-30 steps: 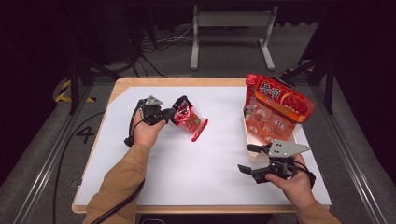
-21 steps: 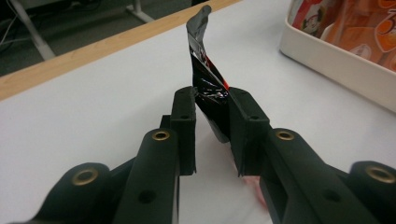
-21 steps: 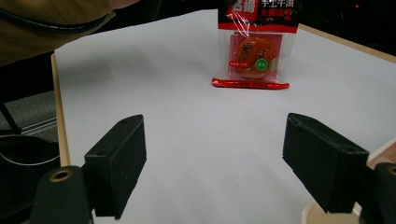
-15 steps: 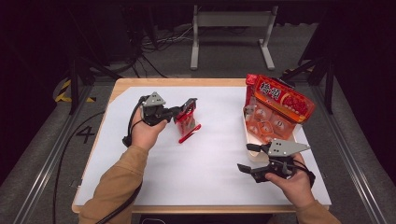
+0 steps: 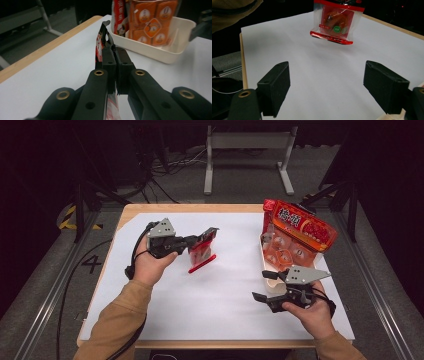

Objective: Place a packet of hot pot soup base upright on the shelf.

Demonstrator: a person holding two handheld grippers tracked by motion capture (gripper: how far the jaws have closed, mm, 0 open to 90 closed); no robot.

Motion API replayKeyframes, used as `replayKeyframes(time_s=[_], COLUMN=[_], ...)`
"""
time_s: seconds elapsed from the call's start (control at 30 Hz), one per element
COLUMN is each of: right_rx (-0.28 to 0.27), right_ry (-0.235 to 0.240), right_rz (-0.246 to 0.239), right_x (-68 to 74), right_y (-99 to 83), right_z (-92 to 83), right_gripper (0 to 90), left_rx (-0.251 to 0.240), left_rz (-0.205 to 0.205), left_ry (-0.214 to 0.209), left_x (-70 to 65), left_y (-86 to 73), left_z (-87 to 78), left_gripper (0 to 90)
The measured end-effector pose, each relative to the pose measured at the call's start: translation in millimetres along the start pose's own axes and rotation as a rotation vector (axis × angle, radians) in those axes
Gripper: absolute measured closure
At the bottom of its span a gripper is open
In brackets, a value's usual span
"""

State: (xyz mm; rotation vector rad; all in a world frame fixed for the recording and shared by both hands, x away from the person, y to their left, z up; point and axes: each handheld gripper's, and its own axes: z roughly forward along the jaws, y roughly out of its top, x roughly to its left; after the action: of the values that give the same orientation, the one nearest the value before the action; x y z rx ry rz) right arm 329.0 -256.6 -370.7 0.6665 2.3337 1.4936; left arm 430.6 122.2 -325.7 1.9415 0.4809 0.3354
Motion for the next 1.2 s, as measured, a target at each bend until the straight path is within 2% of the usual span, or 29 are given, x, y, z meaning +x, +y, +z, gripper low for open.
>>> replayKeyframes(time_s=[0.17, 0.37, 0.63, 0.73, 0.9, 1.2], right_rx=[-0.009, -0.017, -0.027, -0.032, -0.032, -0.028], right_ry=[-0.001, 0.005, 0.006, 0.008, 0.014, 0.035], right_rz=[-0.012, -0.025, -0.036, -0.040, -0.045, -0.057], right_x=[0.2, 0.3, 0.0, 0.1, -0.2, 0.6], right_y=[6.7, 14.0, 21.0, 24.4, 29.4, 36.1], right_z=[0.7, 4.9, 7.2, 8.0, 11.2, 20.5], right_gripper=[22.2, 22.1, 22.0, 22.0, 21.6, 20.4], left_rx=[-0.011, -0.029, -0.040, -0.036, -0.044, -0.047], left_rz=[0.043, 0.058, 0.088, 0.091, 0.100, 0.124], left_ry=[-0.062, -0.137, -0.191, -0.198, -0.250, -0.314], left_x=[-14.6, -27.6, -43.1, -47.1, -58.6, -73.3], left_y=[9.6, 16.2, 22.1, 23.1, 25.9, 26.9], left_z=[-4.6, -6.9, -12.4, -13.1, -14.2, -10.0], left_gripper=[88.0, 87.8, 87.8, 87.8, 87.8, 87.7])
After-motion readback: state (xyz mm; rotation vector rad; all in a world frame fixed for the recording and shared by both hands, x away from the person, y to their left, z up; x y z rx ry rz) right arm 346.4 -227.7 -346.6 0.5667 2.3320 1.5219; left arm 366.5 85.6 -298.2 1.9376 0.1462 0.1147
